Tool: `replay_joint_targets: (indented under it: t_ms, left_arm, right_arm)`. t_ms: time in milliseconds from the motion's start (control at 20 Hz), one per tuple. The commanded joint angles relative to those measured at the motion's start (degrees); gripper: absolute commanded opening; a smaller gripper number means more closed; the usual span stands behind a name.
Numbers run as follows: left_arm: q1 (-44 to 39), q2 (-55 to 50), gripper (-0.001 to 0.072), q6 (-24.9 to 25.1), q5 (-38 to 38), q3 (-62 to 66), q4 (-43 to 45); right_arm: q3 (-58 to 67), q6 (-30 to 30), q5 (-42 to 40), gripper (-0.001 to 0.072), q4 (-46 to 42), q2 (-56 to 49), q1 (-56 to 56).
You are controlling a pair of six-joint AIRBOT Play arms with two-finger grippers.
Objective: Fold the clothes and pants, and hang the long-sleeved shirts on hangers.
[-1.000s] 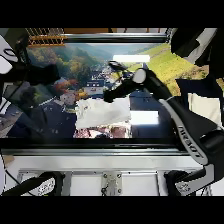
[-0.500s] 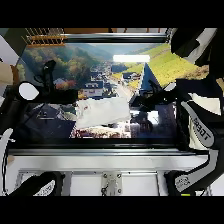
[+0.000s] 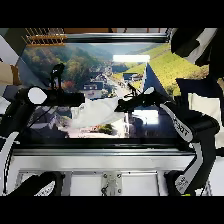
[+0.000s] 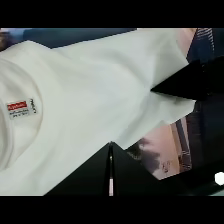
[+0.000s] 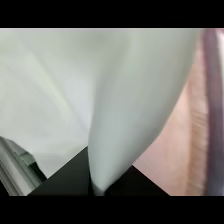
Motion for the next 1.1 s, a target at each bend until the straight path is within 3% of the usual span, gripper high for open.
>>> replay_joint_targets:
  t_ms: [0,100,300,450,650,800,1050]
  left_arm:
    - [-0.15,0.07,0.0007,-0.15,-0.13,-0.04,0.04]
    - [-0.17,0.07,0.0007,-0.15,-0.20,-0.04,0.02]
    - [-0.17,0.07,0.0007,-0.15,-0.20,-0.04,0.07]
    - [-0.15,0.07,0.0007,-0.15,-0.17,-0.04,0.07]
    - [-0.17,0.07,0.0007,-0.17,-0.17,-0.04,0.00]
    - [-0.17,0.07,0.0007,-0.17,-0.17,-0.04,0.00]
    - [-0.17,0.07,0.0007,-0.17,-0.17,-0.04,0.00]
  right_arm:
    - [2.43,-4.98,-0.92,0.0009,2.86,0.24,2.12]
    - [3.91,-3.06,-0.57,0.0009,-3.19,3.15,-0.22]
    - [6.84,6.27,-0.09,0.0008,-25.64,14.23,-11.52]
    - [7.10,7.34,-0.55,0.0009,-35.06,23.08,-23.85]
    - [7.08,7.96,-1.86,0.0009,-37.18,30.95,-41.90]
    - [6.97,14.29,-2.25,0.0009,-37.18,34.16,-53.31]
    - [2.71,16.09,5.33,0.0009,-37.94,37.33,-60.13]
